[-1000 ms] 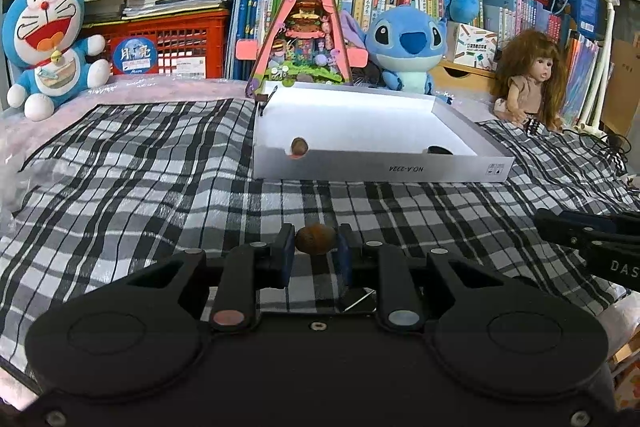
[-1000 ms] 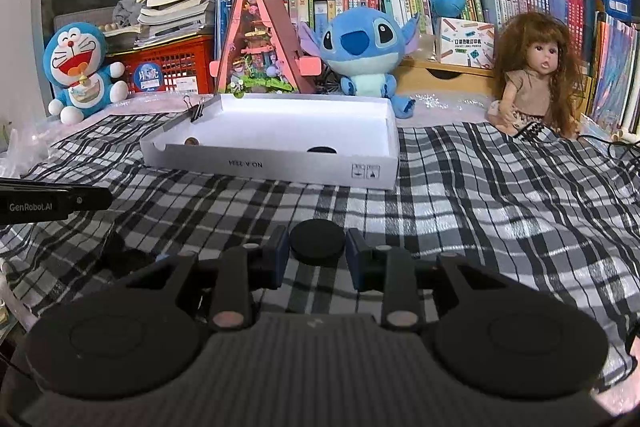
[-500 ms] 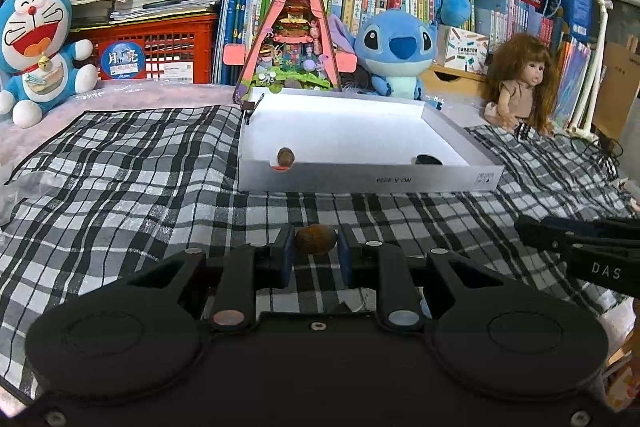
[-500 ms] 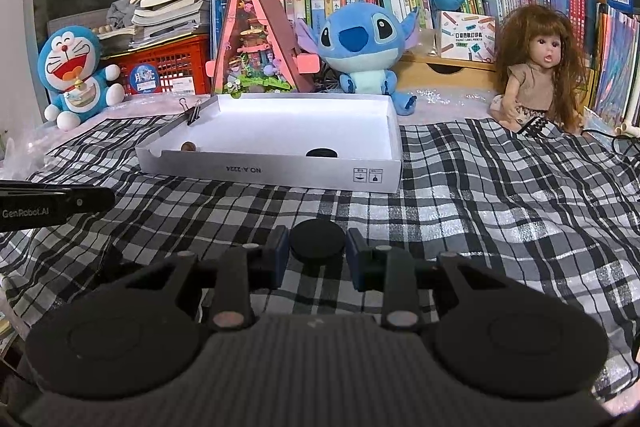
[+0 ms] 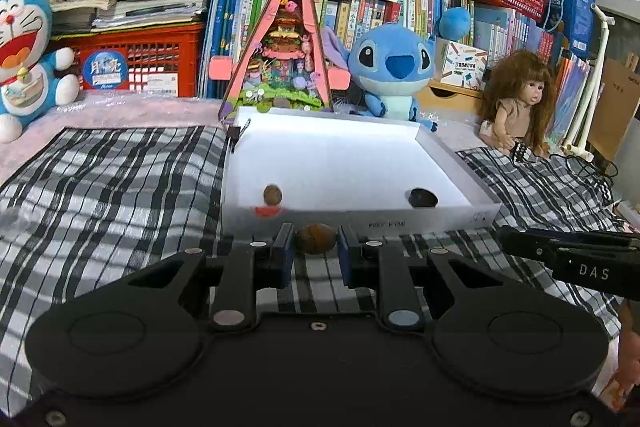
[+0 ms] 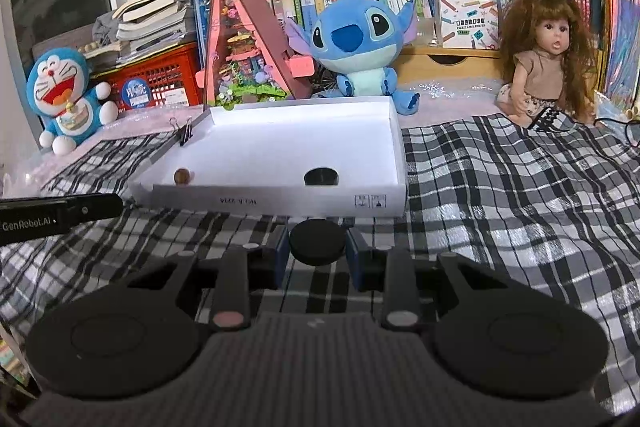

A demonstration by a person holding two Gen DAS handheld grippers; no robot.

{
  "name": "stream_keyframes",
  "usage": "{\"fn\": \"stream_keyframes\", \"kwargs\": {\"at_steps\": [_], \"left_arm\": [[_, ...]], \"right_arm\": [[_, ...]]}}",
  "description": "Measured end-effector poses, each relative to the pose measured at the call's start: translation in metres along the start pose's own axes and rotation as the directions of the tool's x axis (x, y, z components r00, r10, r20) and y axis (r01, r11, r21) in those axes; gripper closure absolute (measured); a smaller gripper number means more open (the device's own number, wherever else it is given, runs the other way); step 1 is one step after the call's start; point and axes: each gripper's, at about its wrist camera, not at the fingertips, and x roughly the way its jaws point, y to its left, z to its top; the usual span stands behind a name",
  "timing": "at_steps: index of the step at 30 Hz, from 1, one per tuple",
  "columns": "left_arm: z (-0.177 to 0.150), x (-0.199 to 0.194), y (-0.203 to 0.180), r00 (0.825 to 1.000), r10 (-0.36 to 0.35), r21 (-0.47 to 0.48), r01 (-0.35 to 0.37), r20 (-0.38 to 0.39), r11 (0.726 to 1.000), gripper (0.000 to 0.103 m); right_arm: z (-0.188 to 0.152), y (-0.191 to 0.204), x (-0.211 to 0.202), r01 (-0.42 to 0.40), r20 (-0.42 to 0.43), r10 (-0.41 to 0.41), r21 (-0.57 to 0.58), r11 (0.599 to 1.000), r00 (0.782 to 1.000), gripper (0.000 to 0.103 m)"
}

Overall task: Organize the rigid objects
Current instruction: 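Carry the brown ball into the white box while the right gripper carries the black cap there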

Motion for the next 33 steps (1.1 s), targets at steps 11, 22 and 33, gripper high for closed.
{"fn": "stream_keyframes", "kwargs": {"at_steps": [11, 22, 33], "left_arm": [[0.034, 0.032, -0.001, 0.999, -0.042, -0.006, 0.041, -0.033, 0.999, 0.082], [0.074, 0.093, 0.010, 0.988, -0.035, -0.070, 0.025, -0.148, 0.997, 0.082], [0.077, 0.148, 0.022, 0.974, 0.038, -0.089, -0.059, -0.223, 0.994, 0.082]], "right_arm": [[0.036, -0.009, 0.028, -0.020, -0.036, 0.022, 0.052, 0.998, 0.999, 0.067], [0.079, -0.020, 0.073, -0.039, -0.123, 0.058, 0.149, 0.988, 0.991, 0.067], [0.093, -0.005, 0.127, -0.034, -0.197, 0.055, 0.108, 0.994, 0.979, 0.067]]}}
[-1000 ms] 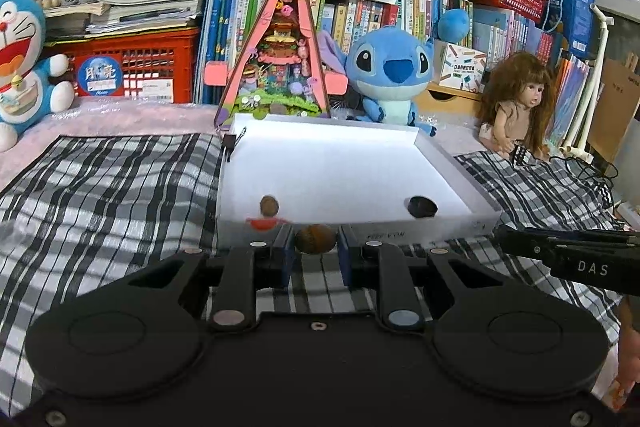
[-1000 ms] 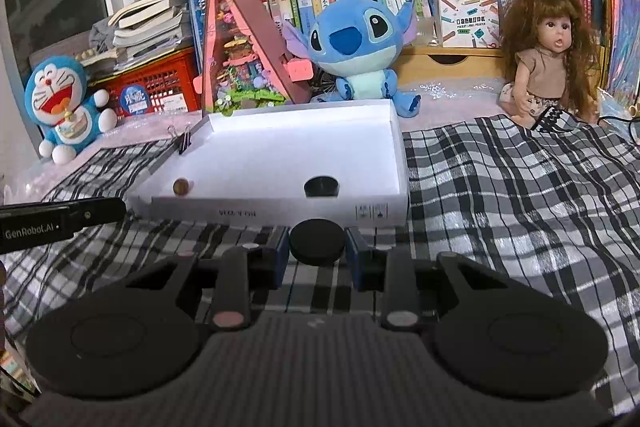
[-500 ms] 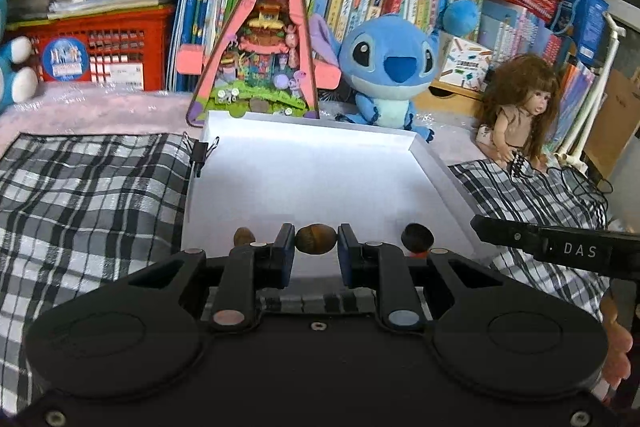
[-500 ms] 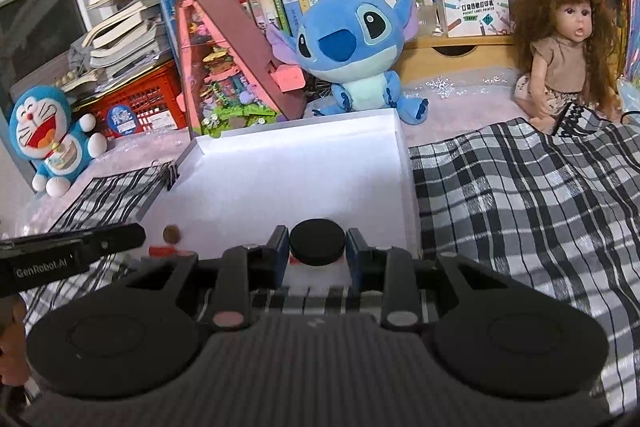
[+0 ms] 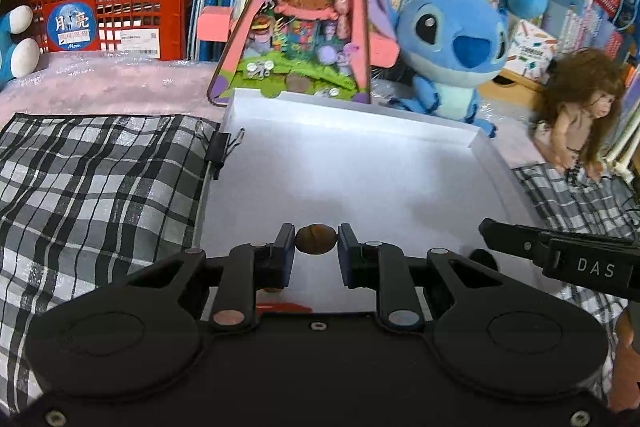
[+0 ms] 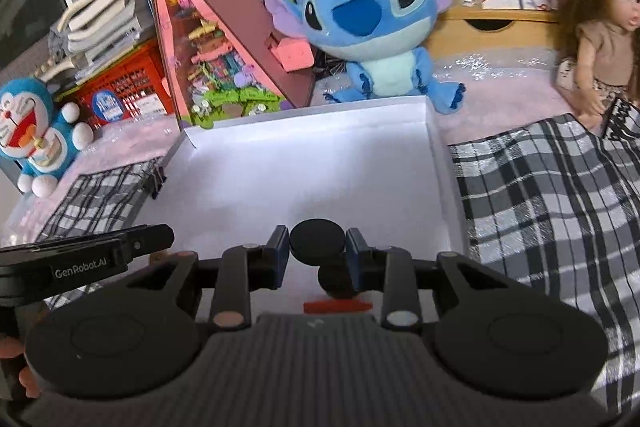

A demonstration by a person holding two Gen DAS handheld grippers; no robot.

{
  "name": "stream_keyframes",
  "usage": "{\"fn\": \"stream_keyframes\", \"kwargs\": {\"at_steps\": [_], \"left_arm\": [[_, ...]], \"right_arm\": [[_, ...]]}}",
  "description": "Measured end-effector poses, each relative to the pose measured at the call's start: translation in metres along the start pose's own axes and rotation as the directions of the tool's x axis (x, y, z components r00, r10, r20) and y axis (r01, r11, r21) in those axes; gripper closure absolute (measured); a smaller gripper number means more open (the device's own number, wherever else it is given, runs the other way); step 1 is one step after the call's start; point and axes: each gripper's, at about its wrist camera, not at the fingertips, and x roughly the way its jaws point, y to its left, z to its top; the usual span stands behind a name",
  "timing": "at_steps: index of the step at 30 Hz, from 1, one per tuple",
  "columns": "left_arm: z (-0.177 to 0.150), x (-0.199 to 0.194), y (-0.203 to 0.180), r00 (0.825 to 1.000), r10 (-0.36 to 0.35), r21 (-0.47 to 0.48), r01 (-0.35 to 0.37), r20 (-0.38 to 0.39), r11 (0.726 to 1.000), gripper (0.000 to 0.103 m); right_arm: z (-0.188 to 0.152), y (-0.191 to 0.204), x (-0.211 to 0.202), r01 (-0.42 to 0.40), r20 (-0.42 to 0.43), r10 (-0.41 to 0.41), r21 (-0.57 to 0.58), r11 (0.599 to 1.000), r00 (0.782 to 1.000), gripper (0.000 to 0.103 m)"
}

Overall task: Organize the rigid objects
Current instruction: 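Carry the brown ball into the white box while the right gripper carries the black cap there, then open the left gripper to release the ball while the right gripper releases the black cap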

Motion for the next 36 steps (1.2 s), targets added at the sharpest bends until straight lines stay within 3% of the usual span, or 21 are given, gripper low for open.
{"fn": "stream_keyframes", "kwargs": {"at_steps": [14, 36], "left_arm": [[0.001, 0.022, 0.003, 0.999, 0.032, 0.017, -0.031, -0.025, 0.999, 0.082], [-0.008, 0.024, 0.003, 0.996, 0.088, 0.060, -0.088, -0.002, 0.994, 0.081]], "right_arm": [[0.007, 0.003, 0.042, 0.097, -0.048, -0.099, -0.054, 0.994, 0.994, 0.067], [-0.003, 0.003, 0.045, 0.118, -0.048, -0.123, -0.094, 0.989, 0.991, 0.064]]}}
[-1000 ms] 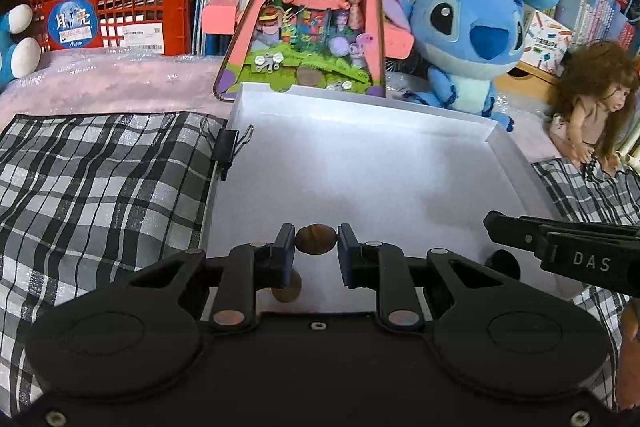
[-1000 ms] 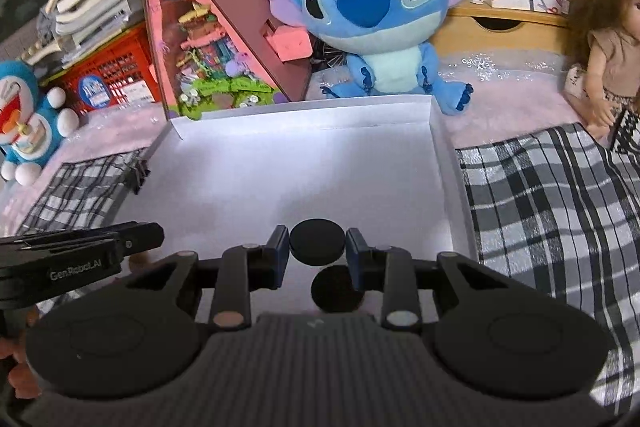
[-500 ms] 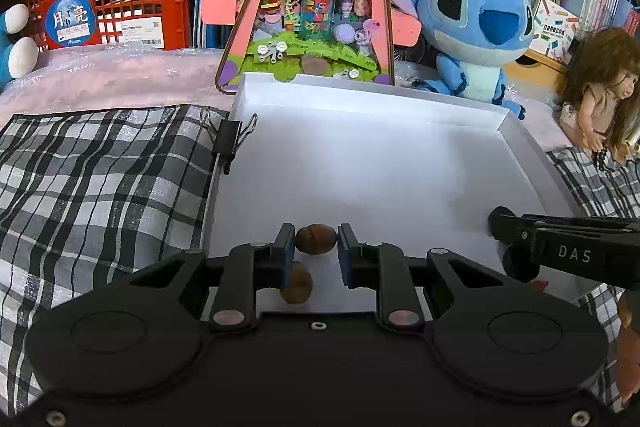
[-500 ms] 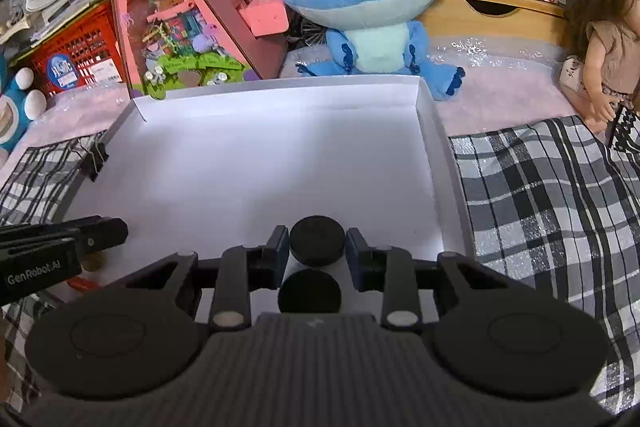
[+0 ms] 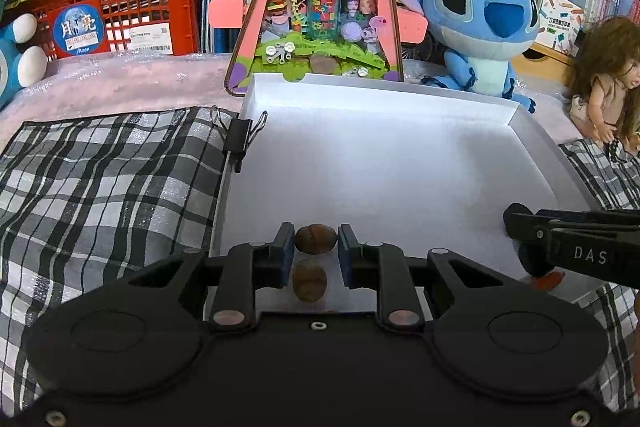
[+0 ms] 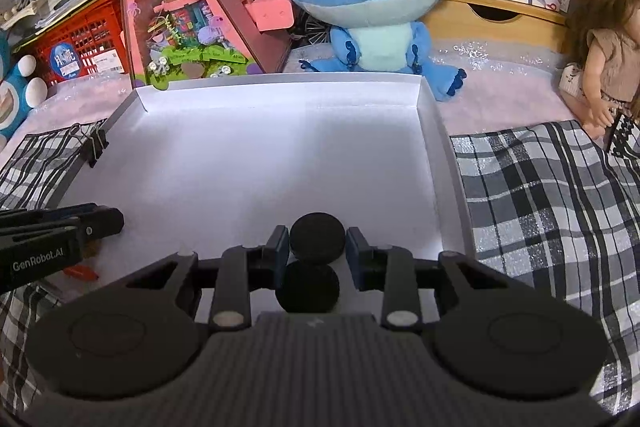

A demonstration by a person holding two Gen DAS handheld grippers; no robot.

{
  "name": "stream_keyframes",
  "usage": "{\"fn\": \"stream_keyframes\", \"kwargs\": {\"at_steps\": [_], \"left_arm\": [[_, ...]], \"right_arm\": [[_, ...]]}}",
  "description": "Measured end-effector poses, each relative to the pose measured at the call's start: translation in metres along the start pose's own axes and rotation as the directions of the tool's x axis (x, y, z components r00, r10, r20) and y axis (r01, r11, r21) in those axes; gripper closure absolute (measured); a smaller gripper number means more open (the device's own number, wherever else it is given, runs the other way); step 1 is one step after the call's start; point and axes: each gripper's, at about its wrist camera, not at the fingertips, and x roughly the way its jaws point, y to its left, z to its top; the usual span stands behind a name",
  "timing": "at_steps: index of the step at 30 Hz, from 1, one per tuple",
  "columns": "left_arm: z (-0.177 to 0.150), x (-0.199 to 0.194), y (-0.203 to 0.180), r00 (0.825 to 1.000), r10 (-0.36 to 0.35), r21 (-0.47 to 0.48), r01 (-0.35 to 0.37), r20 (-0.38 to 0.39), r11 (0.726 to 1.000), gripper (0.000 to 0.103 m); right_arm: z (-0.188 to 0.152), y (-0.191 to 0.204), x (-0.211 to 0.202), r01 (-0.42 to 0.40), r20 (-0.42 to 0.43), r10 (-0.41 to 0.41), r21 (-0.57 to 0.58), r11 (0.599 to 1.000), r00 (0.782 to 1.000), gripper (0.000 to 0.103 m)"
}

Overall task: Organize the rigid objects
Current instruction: 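Open the left gripper to release the ball while the right gripper releases the black cap, then move both grippers back out of the box over the remaining items on the cloth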

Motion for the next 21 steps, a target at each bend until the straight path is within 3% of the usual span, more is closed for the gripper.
{"fn": "stream_keyframes", "kwargs": {"at_steps": [2, 4, 9, 11, 21], "left_arm": [[-0.001, -0.001, -0.001, 1.000, 0.004, 0.008, -0.004, 0.003, 1.000, 0.075], [-0.002, -0.005, -0.002, 1.000, 0.001, 0.013, -0.001, 0.010, 1.000, 0.066], [-0.006, -0.019, -0.004, 0.998, 0.002, 0.028, -0.003, 0.057, 1.000, 0.041], [-0.008, -0.025, -0.004, 0.997, 0.004, 0.034, -0.006, 0.077, 0.999, 0.032], [-0.021, -0.069, 0.003, 0.987, -0.045, 0.026, 0.042, 0.153, 0.999, 0.016]], "right_arm": [[0.000, 0.000, 0.000, 0.000, 0.004, 0.000, 0.000, 1.000, 1.000, 0.061], [-0.001, 0.000, -0.001, 0.001, 0.013, -0.001, -0.001, 1.000, 1.000, 0.048], [-0.006, -0.001, -0.007, -0.016, 0.040, 0.016, 0.010, 1.000, 0.999, 0.032], [-0.008, -0.001, -0.011, -0.013, 0.062, 0.012, 0.004, 1.000, 0.998, 0.019], [-0.019, -0.006, -0.051, -0.044, 0.179, 0.045, -0.011, 0.999, 0.983, 0.000]]}}
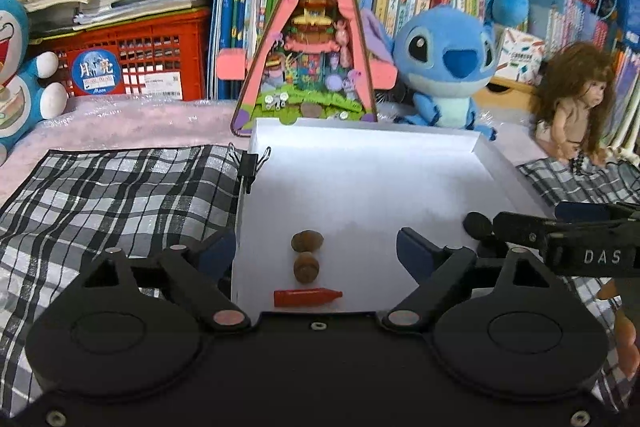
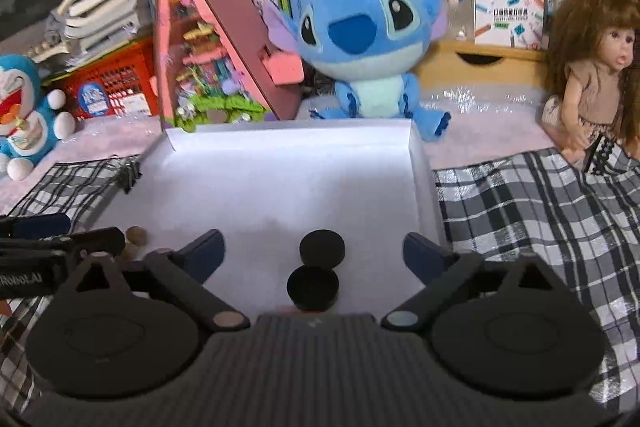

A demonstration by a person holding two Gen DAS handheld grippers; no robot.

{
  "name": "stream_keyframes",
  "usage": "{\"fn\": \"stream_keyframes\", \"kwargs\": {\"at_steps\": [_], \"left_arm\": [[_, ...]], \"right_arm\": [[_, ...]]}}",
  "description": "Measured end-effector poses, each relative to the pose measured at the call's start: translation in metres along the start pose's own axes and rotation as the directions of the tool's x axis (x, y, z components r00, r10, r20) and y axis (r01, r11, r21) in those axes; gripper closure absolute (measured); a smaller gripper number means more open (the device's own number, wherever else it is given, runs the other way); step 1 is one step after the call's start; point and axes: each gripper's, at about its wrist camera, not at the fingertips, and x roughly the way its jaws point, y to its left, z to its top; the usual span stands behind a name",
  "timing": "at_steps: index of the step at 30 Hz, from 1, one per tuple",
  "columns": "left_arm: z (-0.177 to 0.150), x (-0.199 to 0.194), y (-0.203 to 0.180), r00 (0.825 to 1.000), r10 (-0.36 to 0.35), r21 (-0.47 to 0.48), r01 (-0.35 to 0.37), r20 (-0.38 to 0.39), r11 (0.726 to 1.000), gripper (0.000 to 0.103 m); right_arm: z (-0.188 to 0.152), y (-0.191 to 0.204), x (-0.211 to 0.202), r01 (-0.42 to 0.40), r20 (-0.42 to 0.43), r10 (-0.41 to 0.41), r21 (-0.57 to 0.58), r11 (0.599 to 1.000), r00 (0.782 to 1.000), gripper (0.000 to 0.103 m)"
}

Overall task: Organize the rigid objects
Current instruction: 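Move both grippers back out of the box over the remaining items on the cloth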

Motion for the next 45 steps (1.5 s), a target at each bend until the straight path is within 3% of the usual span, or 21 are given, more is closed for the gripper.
{"fn": "stream_keyframes", "kwargs": {"at_steps": [12, 23, 31, 45], "left_arm": [[-0.029, -0.053, -0.010, 0.996, -0.021, 0.061, 0.016, 0.086, 0.998, 0.014], [-0.068, -0.085, -0.014, 0.994, -0.052, 0.088, 0.043, 0.097, 0.995, 0.014], [-0.094, -0.098, -0.007, 0.995, -0.044, 0.073, 0.038, 0.090, 0.997, 0.014], [-0.131, -0.115, -0.011, 0.994, -0.051, 0.066, 0.045, 0.091, 0.997, 0.014]], "right_arm": [[-0.027, 0.001, -0.054, -0.035, 0.095, 0.041, -0.071, 0.997, 0.995, 0.000], [-0.062, 0.013, -0.094, -0.033, 0.186, 0.062, -0.156, 0.987, 0.981, 0.000], [-0.090, 0.017, -0.105, 0.007, 0.184, 0.030, -0.199, 0.980, 0.983, 0.000], [-0.126, 0.021, -0.118, -0.022, 0.156, 0.049, -0.175, 0.984, 0.986, 0.000]]}}
